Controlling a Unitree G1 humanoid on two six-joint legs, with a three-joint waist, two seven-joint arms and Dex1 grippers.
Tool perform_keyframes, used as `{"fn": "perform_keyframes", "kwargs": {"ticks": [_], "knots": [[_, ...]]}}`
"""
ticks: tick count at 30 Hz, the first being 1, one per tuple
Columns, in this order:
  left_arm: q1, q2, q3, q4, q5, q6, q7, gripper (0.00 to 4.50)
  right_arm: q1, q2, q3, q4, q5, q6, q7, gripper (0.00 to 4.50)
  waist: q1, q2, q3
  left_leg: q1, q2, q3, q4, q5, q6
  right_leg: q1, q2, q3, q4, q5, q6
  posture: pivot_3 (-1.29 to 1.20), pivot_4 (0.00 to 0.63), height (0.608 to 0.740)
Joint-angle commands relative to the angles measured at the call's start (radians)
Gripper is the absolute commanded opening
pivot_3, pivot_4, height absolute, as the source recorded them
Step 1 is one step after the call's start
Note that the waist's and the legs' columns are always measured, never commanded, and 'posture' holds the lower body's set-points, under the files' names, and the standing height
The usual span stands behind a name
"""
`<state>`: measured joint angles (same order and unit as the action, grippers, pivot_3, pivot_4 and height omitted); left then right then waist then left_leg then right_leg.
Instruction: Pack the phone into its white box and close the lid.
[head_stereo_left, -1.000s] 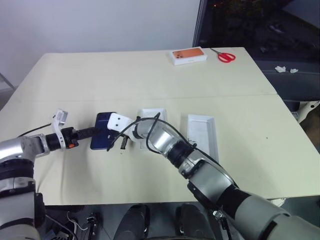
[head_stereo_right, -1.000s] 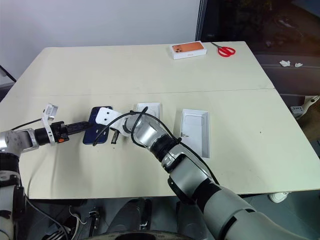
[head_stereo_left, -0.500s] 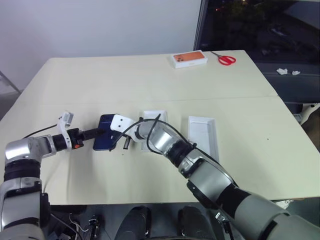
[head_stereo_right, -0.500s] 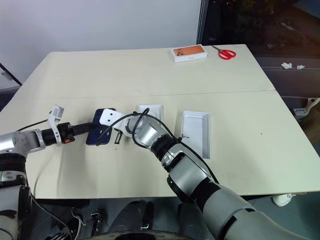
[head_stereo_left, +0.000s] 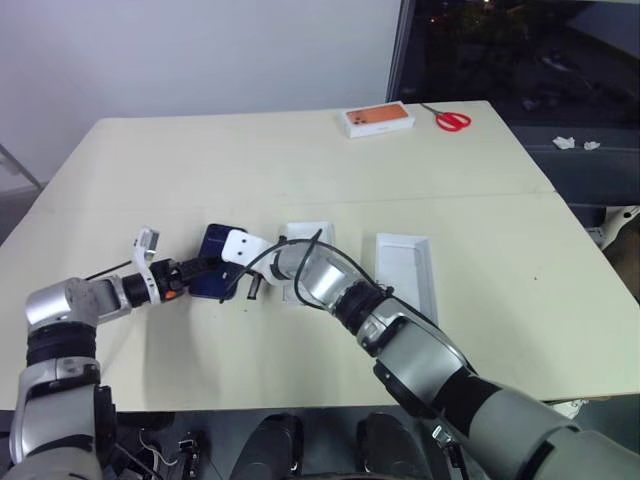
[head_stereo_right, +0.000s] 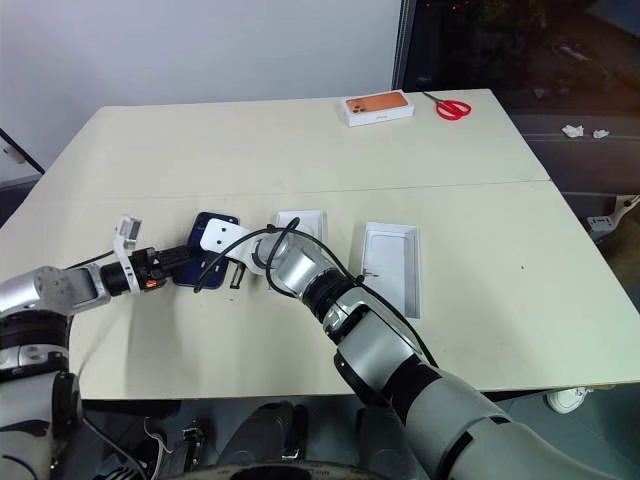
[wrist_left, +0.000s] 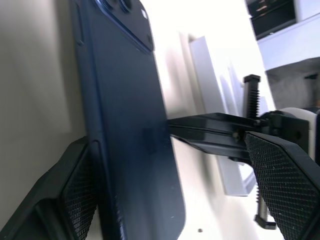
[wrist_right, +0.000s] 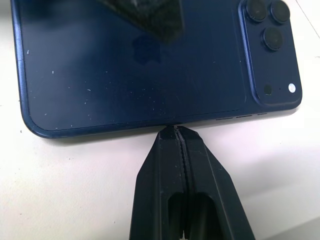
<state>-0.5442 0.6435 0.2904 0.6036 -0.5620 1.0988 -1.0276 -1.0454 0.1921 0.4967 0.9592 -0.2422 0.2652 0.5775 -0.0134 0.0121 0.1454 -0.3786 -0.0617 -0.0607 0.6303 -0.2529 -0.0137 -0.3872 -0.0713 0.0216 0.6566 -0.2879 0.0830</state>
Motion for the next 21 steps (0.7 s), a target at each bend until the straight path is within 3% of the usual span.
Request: {"fn": "perform_keyframes", "kwargs": {"ticks": [1, 7, 10, 14, 21], "knots": [[0.041, -0.047, -0.076, 0.008, 0.018, 0.048, 0.02, 4.5, -0.042, 0.116, 0.007, 0.008, -0.007, -0.007, -0.007, 0.01, -0.001, 0.0, 0.0, 0.0, 0.0, 0.0, 0.0, 0.0, 0.0, 0.0, 0.0, 0.0, 0.0, 0.0, 0.0, 0.0, 0.15, 0.74], [0.051, -0.023, -0.041, 0.044, 0.02, 0.034, 0.026, 4.5, -0.037, 0.102, 0.006, 0.003, -0.007, -0.011, -0.003, 0.01, -0.002, 0.0, 0.0, 0.0, 0.0, 0.0, -0.001, 0.0, 0.0, 0.0, 0.0, 0.0, -0.001, 0.0, 0.0, 0.0, 0.15, 0.74], [0.06, -0.018, -0.035, 0.051, 0.012, 0.037, 0.027, 3.57, -0.036, 0.1, 0.007, 0.001, -0.008, -0.01, -0.004, 0.0, -0.008, -0.001, 0.0, 0.0, 0.0, 0.0, -0.001, 0.0, 0.0, 0.0, 0.0, 0.0, -0.001, 0.0, 0.0, 0.0, 0.15, 0.74], [0.075, -0.014, -0.037, 0.042, 0.008, 0.038, 0.022, 1.65, -0.033, 0.1, 0.009, -0.002, -0.009, -0.01, -0.003, 0.0, -0.013, -0.002, -0.001, -0.001, 0.001, 0.0, -0.003, 0.0, 0.0, -0.002, 0.0, 0.0, -0.002, 0.0, 0.0, 0.0, 0.15, 0.74], [0.112, -0.005, -0.037, 0.011, -0.013, 0.067, 0.016, 1.65, -0.028, 0.098, 0.013, -0.008, -0.01, -0.007, 0.001, 0.0, -0.024, -0.002, -0.001, -0.002, 0.001, 0.0, -0.003, 0.0, 0.0, -0.002, 0.0, 0.0, -0.003, 0.0, 0.0, 0.0, 0.15, 0.74]]}}
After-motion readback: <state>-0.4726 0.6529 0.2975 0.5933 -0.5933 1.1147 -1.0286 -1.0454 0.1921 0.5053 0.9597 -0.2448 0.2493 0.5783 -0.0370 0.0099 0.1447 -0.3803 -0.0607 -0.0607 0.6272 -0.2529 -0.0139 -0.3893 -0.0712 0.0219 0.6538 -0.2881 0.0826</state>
